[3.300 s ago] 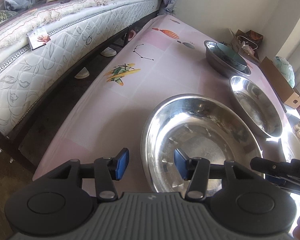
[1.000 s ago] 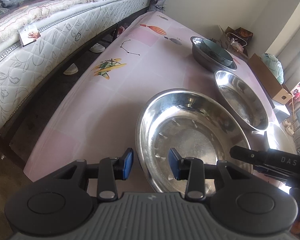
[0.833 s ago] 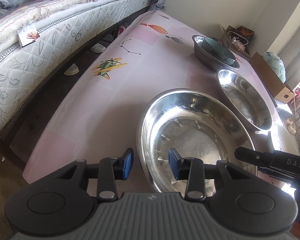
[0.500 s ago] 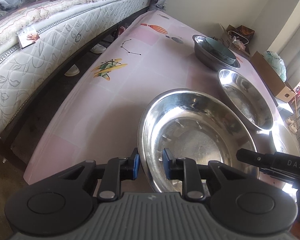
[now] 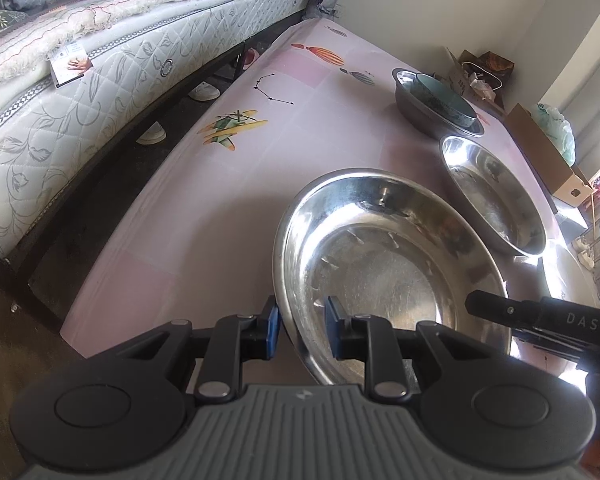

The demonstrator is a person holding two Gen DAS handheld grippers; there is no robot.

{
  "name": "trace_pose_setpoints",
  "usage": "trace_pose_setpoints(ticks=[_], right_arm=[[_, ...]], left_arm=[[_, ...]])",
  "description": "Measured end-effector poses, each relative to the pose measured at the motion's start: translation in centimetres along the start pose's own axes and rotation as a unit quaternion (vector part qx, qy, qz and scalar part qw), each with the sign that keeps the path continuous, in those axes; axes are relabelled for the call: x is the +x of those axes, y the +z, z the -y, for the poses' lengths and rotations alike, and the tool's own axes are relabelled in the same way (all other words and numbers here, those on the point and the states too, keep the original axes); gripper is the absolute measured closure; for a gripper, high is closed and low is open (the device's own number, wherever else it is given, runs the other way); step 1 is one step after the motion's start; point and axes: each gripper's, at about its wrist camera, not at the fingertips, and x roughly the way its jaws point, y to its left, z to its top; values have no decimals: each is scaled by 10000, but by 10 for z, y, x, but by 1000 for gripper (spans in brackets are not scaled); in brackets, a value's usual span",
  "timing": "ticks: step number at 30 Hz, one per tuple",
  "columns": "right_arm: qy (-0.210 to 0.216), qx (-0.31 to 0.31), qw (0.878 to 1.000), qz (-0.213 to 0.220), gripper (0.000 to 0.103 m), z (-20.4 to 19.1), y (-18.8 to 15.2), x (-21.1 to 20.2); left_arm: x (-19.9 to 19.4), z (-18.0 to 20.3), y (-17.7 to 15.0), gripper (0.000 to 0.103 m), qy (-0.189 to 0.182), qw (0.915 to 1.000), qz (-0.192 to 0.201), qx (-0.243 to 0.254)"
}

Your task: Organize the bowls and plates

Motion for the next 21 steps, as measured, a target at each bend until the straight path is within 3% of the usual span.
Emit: trace_pose_setpoints(ticks=[21], right_arm=[[-12, 85, 10000, 17, 71, 3, 0, 0]], left_arm=[[8, -1, 6, 73, 55, 10000, 24, 58]])
